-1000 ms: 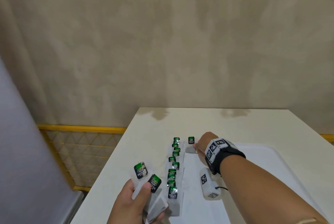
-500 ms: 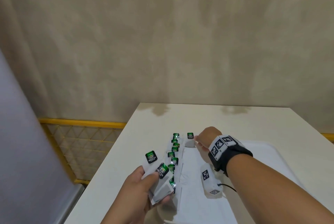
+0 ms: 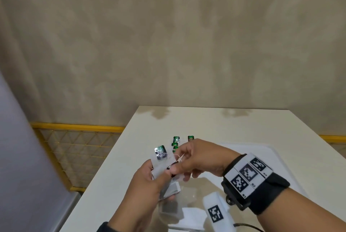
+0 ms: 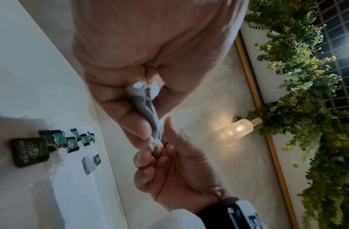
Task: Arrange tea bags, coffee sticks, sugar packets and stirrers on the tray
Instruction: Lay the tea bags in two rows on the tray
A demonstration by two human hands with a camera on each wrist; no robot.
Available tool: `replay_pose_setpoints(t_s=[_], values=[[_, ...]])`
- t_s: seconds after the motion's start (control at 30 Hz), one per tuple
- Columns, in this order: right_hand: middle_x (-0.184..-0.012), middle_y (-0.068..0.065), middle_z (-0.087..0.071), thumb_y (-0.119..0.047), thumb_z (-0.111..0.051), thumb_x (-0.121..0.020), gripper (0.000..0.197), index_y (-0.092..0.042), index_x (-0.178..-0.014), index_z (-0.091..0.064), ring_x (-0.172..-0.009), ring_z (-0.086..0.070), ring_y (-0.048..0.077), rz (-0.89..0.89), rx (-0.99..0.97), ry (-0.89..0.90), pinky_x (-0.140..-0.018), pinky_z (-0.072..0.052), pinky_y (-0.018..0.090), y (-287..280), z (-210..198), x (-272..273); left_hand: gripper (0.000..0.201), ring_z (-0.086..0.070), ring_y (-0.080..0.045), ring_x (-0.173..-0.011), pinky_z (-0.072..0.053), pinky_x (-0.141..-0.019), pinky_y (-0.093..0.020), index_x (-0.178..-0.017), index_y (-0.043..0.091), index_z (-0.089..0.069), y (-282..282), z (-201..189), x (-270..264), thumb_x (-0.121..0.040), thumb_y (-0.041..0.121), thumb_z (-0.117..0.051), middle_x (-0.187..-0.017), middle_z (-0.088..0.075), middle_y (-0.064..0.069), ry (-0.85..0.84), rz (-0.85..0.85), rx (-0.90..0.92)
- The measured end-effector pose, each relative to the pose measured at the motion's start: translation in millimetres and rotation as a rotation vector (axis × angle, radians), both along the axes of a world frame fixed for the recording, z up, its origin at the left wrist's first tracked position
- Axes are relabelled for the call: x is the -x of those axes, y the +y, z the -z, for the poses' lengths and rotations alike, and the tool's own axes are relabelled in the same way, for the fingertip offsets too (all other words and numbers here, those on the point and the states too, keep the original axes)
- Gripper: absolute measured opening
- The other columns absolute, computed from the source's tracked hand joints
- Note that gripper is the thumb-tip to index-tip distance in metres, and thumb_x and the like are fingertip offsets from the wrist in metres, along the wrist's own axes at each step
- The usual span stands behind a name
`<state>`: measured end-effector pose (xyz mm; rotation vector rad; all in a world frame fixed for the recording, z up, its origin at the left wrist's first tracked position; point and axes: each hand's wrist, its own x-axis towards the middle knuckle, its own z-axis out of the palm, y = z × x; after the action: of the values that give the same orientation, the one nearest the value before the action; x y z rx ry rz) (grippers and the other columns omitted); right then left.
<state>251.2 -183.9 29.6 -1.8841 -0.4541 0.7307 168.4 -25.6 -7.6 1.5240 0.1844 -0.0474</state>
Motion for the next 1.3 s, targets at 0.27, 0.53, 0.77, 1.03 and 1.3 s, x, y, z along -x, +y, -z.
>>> replay_pose_setpoints(t_s=[0.27,0.53,0.77,1.03,1.3], values=[[-0.070,0.005,-0.063,-0.024,-0.075,-0.083,0.017,-0.015,-0.071,-0.065,-0.059,-0.054,0.015,0.120,-0.109,-0.123,-0.051,-0.037,0.021,2.1,4.3,7.5,0.027,-0.071,-0.025,-0.091,-0.058,-0.074,-0.046,-0.107,0.025,-0.064,7.2,6.6,3.0,-0.088,0.007,-0.063,-0.095,-0.075,0.000,0.011,0.096,-0.110],[-0.067,0.002,-0.065,-0.017,-0.064,-0.091,0.020,-0.012,-0.073,-0.058,-0.055,-0.060,0.013,0.366,0.077,-0.071,-0.047,-0.041,0.020,-12.1,24.0,-22.8,0.031,-0.070,-0.036,-0.088,-0.057,-0.074,-0.056,-0.095,0.020,-0.065,14.4,11.1,4.4,-0.065,0.021,-0.072,-0.090,-0.074,-0.008,0.131,0.019,-0.114],[-0.064,0.000,-0.056,-0.022,-0.055,-0.094,0.033,-0.018,-0.061,-0.051,-0.052,-0.050,0.010,0.418,0.658,-0.140,-0.052,-0.042,0.018,-21.6,59.3,-82.7,0.041,-0.066,-0.045,-0.091,-0.057,-0.072,-0.057,-0.097,0.025,-0.063,25.3,11.8,7.7,-0.057,0.025,-0.068,-0.103,-0.067,-0.020,0.161,-0.015,-0.147],[-0.064,0.001,-0.047,-0.043,-0.037,-0.102,0.047,-0.019,-0.061,-0.043,-0.058,-0.047,0.018,0.415,0.811,-0.216,-0.070,-0.042,0.026,-1.2,68.3,-113.4,0.029,-0.067,-0.043,-0.088,-0.059,-0.069,-0.052,-0.098,0.030,-0.063,35.5,18.6,9.8,-0.074,0.015,-0.072,-0.107,-0.063,-0.027,0.128,-0.032,-0.168],[-0.066,-0.002,-0.050,-0.037,-0.048,-0.098,0.042,-0.020,-0.060,-0.044,-0.073,-0.056,0.021,0.438,0.797,-0.155,-0.067,-0.045,0.026,2.2,73.3,-112.4,0.033,-0.068,-0.042,-0.087,-0.059,-0.068,-0.050,-0.101,0.024,-0.063,39.9,26.1,6.6,-0.072,0.012,-0.072,-0.103,-0.065,-0.026,0.133,-0.035,-0.148]])
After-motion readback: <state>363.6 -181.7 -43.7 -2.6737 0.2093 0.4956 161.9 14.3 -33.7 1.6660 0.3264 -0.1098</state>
